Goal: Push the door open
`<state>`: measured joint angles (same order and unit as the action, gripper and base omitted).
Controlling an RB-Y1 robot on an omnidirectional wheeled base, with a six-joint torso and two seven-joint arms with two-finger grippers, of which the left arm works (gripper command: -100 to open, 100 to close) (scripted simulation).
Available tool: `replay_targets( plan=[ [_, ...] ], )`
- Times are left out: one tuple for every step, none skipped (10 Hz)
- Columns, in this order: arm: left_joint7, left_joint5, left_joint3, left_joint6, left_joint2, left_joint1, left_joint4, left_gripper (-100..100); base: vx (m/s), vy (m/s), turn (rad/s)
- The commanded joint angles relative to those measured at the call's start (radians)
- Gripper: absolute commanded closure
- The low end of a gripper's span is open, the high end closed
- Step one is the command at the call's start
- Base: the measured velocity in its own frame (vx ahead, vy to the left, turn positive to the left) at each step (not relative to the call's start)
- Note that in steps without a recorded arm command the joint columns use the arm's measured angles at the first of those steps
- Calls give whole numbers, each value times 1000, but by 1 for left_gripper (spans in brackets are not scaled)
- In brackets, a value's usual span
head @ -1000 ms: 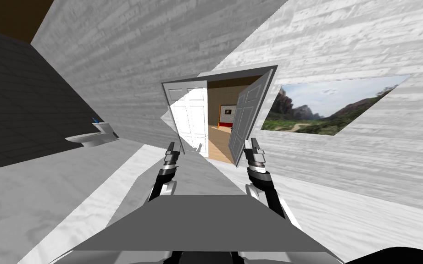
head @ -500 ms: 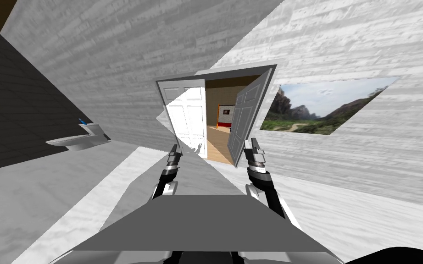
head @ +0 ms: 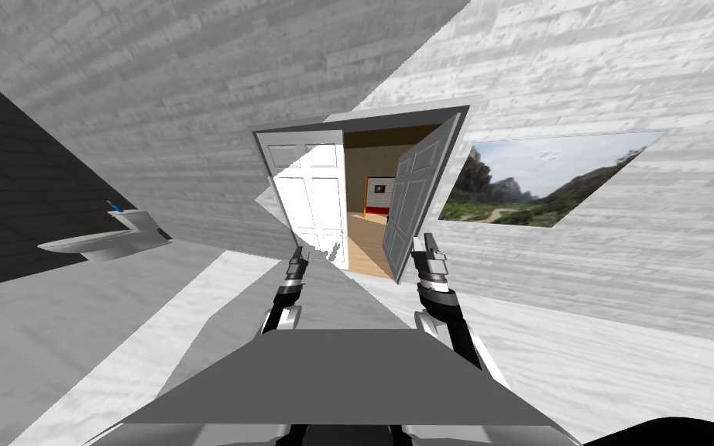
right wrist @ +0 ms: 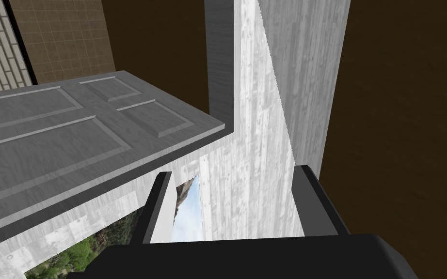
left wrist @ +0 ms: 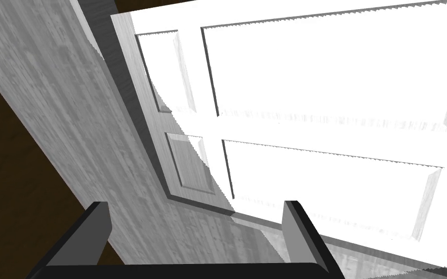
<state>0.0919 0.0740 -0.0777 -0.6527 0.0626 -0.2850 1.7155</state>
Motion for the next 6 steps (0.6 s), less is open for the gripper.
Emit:
replay_targets(
  plan=[
    [1, 0, -4, -10, 4, 16, -47, -100, 48, 7, -49],
    [1, 0, -4, -10, 4, 16, -47, -100, 40, 10, -26],
    [2, 0, -7, -15, 7, 30, -83, -100, 48, 4, -61],
    [3, 1, -10, -20, 10, 45, -114, -100, 76, 11, -92],
    [3, 1, -10, -20, 10, 45, -120, -100, 63, 14, -29],
    [4, 1, -13, -24, 12, 59, -156, -100, 61, 21, -53]
  ],
)
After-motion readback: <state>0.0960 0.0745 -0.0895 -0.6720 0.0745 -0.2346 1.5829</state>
